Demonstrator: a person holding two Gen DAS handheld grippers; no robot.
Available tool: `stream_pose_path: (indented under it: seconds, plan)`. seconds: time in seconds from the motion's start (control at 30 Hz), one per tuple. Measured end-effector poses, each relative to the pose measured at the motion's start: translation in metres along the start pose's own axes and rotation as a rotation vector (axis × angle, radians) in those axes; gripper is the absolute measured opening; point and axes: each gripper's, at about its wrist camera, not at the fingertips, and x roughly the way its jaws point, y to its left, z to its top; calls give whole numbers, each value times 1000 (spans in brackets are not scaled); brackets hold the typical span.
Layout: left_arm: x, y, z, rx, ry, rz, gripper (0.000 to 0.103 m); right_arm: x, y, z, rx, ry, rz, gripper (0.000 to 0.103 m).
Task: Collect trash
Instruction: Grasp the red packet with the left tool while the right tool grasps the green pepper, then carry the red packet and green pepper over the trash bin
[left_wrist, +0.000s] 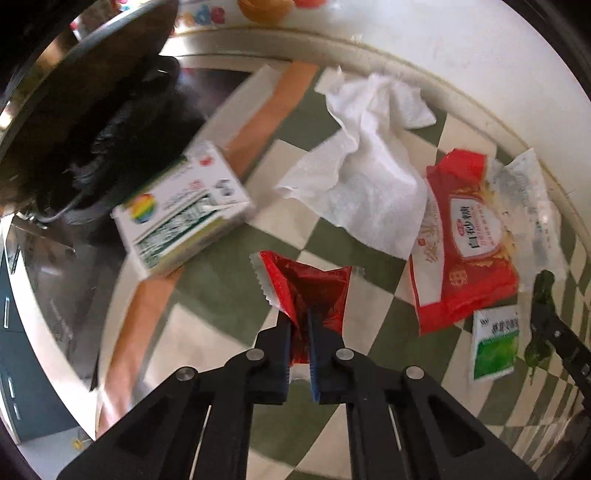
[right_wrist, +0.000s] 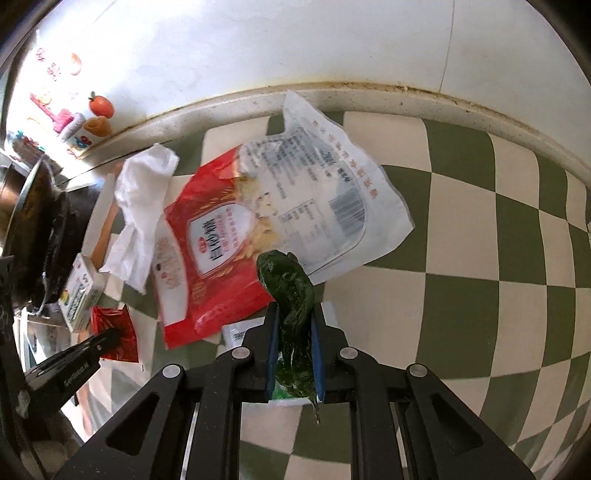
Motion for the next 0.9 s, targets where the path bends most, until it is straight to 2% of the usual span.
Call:
stream_pose_path:
  seconds: [0.2, 0.33, 0.47, 0.57, 0.7, 0.77, 0.83, 0.87, 0.9]
  plan:
    - [-52, 51, -30, -93, -80, -30, 4, -24, 44, -27, -104, 0, 50, 16]
    - [-88, 124, -81, -213, -126, -17, 4, -32, 100, -54, -210, 20, 118, 16]
    - [-98, 204, -141, -361, -130, 12, 4, -31, 174, -100, -343, 74, 219, 16]
    - [-102, 266, -201, -496, -106, 41, 4, -27, 239, -150, -462, 131, 299, 16]
    - [-89, 347, -285, -681, -58, 76, 3, -14, 325, -233, -619, 219, 380, 16]
    - [-78, 392, -335, -773, -34, 106, 3, 1, 363, -283, -691, 264, 407, 15]
    - [-58, 428, -376, -847, -6, 138, 3, 26, 398, -338, -754, 314, 425, 15]
    - [-42, 455, -406, -896, 19, 158, 3, 43, 414, -367, -784, 334, 426, 15]
    - [-31, 467, -420, -920, 33, 168, 3, 63, 428, -395, -805, 356, 429, 15]
